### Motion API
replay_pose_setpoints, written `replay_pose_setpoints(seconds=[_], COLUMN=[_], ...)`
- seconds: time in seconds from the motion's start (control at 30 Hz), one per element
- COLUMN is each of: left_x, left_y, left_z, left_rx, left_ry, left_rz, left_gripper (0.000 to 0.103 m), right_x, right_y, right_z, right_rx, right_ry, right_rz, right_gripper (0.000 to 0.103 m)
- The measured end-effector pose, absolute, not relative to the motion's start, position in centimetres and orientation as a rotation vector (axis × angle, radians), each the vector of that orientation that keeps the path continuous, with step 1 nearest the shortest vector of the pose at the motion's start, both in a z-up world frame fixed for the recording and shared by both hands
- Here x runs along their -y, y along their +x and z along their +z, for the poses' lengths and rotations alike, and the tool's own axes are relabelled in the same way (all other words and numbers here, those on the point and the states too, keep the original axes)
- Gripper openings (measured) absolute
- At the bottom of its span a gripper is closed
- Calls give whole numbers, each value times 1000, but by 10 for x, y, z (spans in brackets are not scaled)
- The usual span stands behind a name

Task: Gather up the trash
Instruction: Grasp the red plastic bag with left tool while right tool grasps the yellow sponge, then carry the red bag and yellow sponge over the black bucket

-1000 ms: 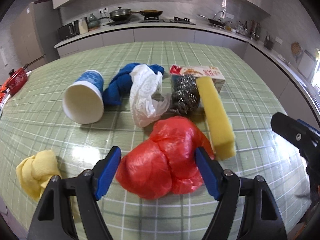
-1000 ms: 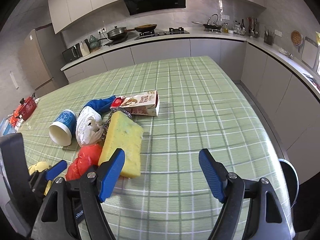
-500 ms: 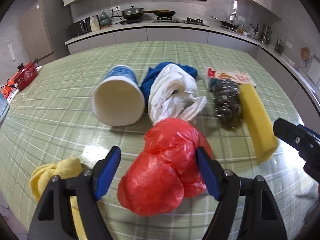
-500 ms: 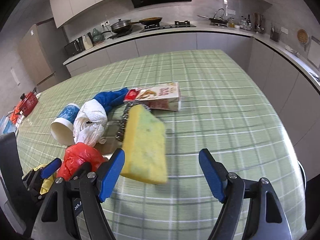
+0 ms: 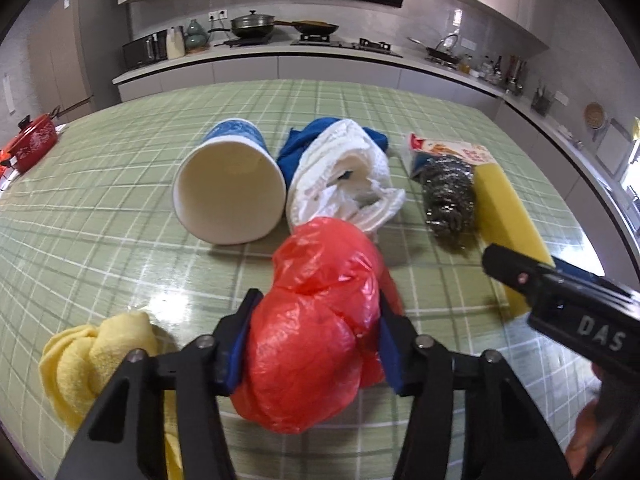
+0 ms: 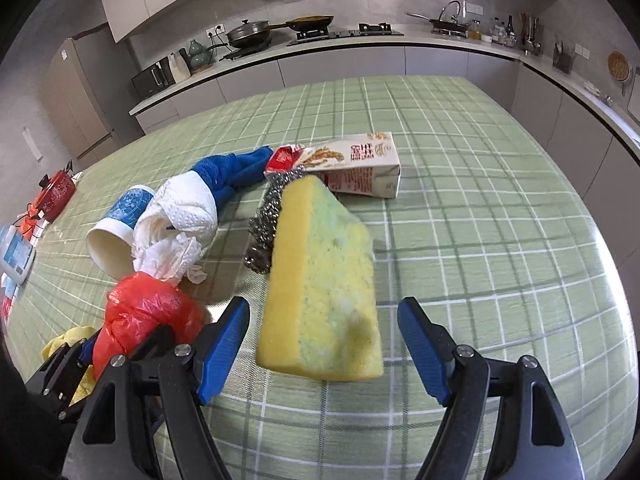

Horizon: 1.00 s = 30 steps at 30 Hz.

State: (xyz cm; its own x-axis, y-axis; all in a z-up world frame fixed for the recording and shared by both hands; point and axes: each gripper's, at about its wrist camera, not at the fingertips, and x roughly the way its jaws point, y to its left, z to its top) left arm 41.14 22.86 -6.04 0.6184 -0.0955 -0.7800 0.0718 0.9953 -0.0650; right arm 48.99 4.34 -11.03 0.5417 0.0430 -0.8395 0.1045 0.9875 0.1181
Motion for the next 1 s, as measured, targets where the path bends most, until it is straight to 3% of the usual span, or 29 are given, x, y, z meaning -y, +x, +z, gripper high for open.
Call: replay_pose_setpoints(seconds=[0.07,0.2,0.27,0.33,0.4,1.0], left_x=[-225,-219,-217,-217,-217,-152], left_y=[410,407,405,403,402,391], left_z=[-59,-53,-49,-43,-35,2], left_rx=[-898,-879,-866,-848,-831,-745], left_ry=[-33,-41,-47,-53,-61,-60], left_rz=[-116,-134,-144,-149,-158,-180], left_gripper=[49,44,43,42,42,42], right_x=[-42,-38,-34,-30,-27,55], right_y=[489,486,484,481,477,421], right_z=[-112,-111,-110,-106,-101,-46], right_rx=[-1001,-1001,-994,-977,-961,-882], right_ry=[169,178,187,192,193,201], right_rz=[-31,-26,-27,-29,-34,-75], right_gripper=[78,49,43,31,27,25])
